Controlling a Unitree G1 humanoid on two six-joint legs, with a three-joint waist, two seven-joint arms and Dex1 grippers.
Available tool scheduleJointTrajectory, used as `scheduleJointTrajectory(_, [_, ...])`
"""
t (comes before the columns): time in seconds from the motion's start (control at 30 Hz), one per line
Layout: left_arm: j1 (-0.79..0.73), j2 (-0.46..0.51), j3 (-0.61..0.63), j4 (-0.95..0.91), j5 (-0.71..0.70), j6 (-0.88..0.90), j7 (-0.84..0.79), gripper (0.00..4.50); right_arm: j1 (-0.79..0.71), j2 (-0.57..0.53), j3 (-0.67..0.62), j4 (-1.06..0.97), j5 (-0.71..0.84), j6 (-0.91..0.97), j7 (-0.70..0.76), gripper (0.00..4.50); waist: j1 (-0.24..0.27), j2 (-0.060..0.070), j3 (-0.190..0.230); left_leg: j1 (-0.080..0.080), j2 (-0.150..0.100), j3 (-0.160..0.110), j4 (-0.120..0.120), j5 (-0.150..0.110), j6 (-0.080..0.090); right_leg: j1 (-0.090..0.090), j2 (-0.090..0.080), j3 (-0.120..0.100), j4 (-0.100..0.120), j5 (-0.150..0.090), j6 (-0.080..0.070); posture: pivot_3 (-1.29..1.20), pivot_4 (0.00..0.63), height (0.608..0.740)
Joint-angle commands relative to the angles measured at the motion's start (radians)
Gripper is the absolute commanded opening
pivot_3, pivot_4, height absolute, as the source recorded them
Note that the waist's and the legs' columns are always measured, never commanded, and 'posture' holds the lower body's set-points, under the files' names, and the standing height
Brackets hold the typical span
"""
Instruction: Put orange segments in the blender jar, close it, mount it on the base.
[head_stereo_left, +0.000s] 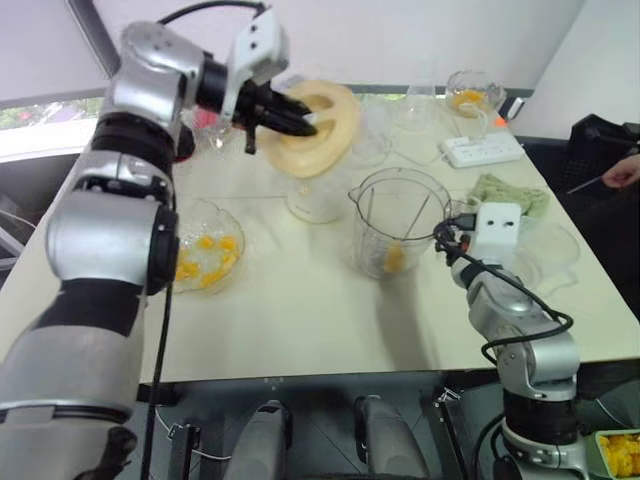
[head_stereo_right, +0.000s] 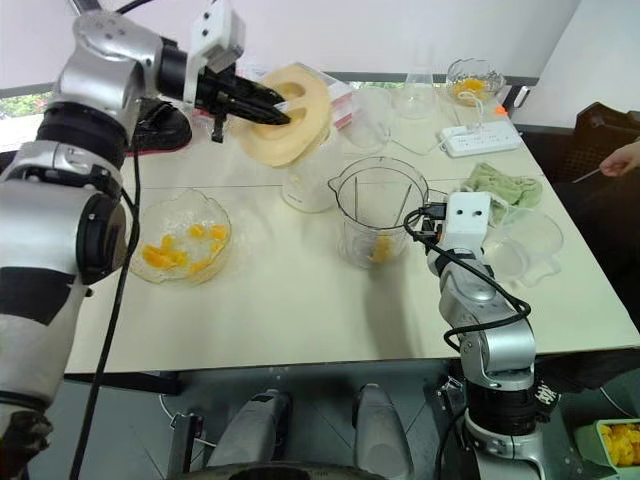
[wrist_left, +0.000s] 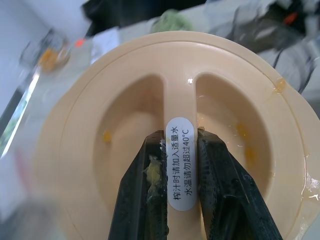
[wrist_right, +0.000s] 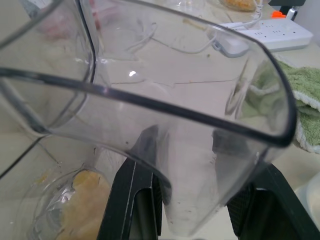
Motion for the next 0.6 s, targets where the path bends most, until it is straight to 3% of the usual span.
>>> scheduleJointTrajectory(0.03, [-0.071,-0.057,0.01,0.018,-0.015,0.001,-0.063,0.25,-0.004,0.029,0.007,-0.021,-0.035,-0.013,-0.006,1.04,-0.004,0.0,0.0,0.0,0.0,0.0,0.0,0.0,0.0,0.0,0.0,0.0,0.0,0.0,0.0,0.0,0.15,0.74])
scheduleJointTrajectory(0.3, [-0.084,-0.209,-0.014,0.076,0.046,-0.01,0.034,0.25,0.031,0.097,0.019,-0.085,-0.08,-0.003,-0.021,1.04,-0.022,0.0,0.0,0.0,0.0,0.0,0.0,0.0,0.0,-0.001,0.0,0.0,0.003,0.0,0.0,0.0,0.15,0.74])
scheduleJointTrajectory(0.6, [-0.02,-0.291,-0.067,0.099,0.138,-0.057,0.146,0.25,0.066,0.176,0.024,-0.219,-0.079,0.077,-0.021,1.04,-0.02,0.0,0.0,0.0,0.0,0.0,-0.001,0.0,0.0,-0.003,0.0,0.0,0.006,-0.001,0.001,0.0,0.15,0.74])
